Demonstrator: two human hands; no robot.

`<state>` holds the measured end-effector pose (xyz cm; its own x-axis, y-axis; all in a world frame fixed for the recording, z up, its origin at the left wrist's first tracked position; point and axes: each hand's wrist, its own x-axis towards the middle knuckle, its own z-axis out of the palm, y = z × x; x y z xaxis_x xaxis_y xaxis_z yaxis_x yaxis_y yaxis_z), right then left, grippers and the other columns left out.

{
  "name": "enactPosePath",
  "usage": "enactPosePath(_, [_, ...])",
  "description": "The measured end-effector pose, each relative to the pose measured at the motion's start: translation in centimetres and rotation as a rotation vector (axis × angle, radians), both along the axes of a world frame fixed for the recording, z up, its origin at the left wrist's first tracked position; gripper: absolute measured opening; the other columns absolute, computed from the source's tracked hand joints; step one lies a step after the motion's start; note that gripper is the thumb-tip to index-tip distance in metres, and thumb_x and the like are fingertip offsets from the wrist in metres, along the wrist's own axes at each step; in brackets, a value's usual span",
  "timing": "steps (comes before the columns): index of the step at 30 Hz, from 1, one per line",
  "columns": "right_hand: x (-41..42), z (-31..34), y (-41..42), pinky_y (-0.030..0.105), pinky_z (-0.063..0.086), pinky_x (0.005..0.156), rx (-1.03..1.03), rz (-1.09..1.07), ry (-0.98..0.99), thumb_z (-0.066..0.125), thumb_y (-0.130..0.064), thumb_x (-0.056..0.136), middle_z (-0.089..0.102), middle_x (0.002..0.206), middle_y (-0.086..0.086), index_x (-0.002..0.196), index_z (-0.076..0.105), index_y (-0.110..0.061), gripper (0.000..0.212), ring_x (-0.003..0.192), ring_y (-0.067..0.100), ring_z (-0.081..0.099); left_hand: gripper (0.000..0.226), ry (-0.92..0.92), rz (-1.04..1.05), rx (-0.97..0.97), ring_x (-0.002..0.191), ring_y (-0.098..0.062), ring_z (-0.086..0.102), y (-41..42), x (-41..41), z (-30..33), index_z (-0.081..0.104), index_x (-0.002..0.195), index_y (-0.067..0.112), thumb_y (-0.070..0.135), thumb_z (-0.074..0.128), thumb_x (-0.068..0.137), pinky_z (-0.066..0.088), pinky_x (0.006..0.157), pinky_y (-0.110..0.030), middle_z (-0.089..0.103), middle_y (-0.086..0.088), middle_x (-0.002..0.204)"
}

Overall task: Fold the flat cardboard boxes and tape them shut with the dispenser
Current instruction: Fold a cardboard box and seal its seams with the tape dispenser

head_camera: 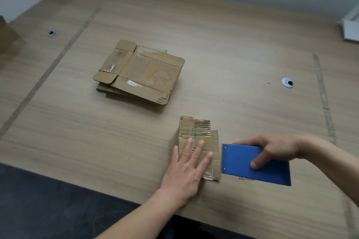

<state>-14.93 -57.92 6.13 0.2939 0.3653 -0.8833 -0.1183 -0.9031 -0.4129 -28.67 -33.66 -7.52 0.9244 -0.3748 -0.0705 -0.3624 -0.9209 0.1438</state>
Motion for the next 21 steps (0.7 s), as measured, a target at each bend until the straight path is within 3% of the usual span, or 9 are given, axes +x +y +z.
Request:
enactPosePath(6, [-0.4, 0.5, -1.9, 0.037, 0.055, 0.099, 0.019, 0.002, 0.014, 0.075, -0.034, 0.071, 0.074, 0.114, -0.011, 0.134, 0.055, -0.057, 0.069, 0.105, 0.016, 0.071, 0.070, 0.056, 0.009, 0.010, 0.143, -0.044, 0.028, 0.0, -0.1, 0.5, 0.036, 0.147, 0.027, 0.020, 0.031, 0.078, 0.025, 0.105, -0.063, 0.034, -0.011, 0.157])
enactPosePath(10, [-0.5, 1.4, -3.4, 0.037, 0.056, 0.096, -0.043, 0.007, -0.001, 0.074, -0.034, 0.069, 0.075, 0.112, -0.011, 0.131, 0.057, -0.056, 0.067, 0.103, 0.016, 0.072, 0.070, 0.024, 0.012, 0.018, 0.147, -0.046, 0.015, 0.1, 0.0, 0.2, 0.027, 0.151, 0.027, 0.020, 0.029, 0.081, 0.013, 0.108, -0.063, 0.023, -0.012, 0.161])
enactPosePath(14, [-0.8, 1.3, -1.6, 0.034, 0.058, 0.088, -0.154, 0.042, -0.072, 0.076, -0.032, 0.073, 0.075, 0.105, -0.013, 0.118, 0.063, -0.055, 0.052, 0.095, 0.013, 0.071, 0.070, 0.049, 0.005, 0.021, 0.146, -0.043, 0.013, -0.2, -0.1, 0.1, 0.032, 0.150, 0.027, 0.019, 0.031, 0.080, 0.019, 0.108, -0.064, 0.028, -0.013, 0.160])
enactPosePath(16, [-0.9, 0.8, 0.2, 0.030, 0.056, 0.082, -0.237, 0.114, -0.137, 0.075, -0.031, 0.081, 0.073, 0.104, -0.013, 0.115, 0.066, -0.046, 0.038, 0.095, 0.012, 0.069, 0.072, 0.041, 0.023, 0.013, 0.148, -0.042, 0.002, 0.0, -0.1, 0.3, 0.024, 0.152, 0.027, 0.018, 0.024, 0.081, 0.010, 0.109, -0.064, 0.019, -0.013, 0.162])
enactPosePath(19, [-1.1, -0.4, 2.4, 0.033, 0.052, 0.083, -0.352, 0.201, -0.199, 0.073, -0.036, 0.081, 0.071, 0.105, -0.009, 0.113, 0.066, -0.033, 0.033, 0.096, 0.014, 0.066, 0.070, 0.038, 0.022, 0.009, 0.143, -0.038, -0.031, -0.1, 0.0, 0.7, -0.003, 0.154, 0.030, 0.015, 0.019, 0.089, -0.018, 0.107, -0.060, -0.015, -0.010, 0.163])
enactPosePath(21, [-1.2, -1.3, 4.0, 0.034, 0.052, 0.080, -0.400, 0.228, -0.227, 0.072, -0.038, 0.080, 0.069, 0.106, -0.006, 0.111, 0.065, -0.029, 0.033, 0.097, 0.019, 0.065, 0.071, 0.063, 0.028, 0.023, 0.142, -0.037, -0.033, -0.1, 0.0, 0.7, -0.005, 0.154, 0.030, 0.014, 0.025, 0.091, -0.019, 0.106, -0.060, -0.019, -0.009, 0.162])
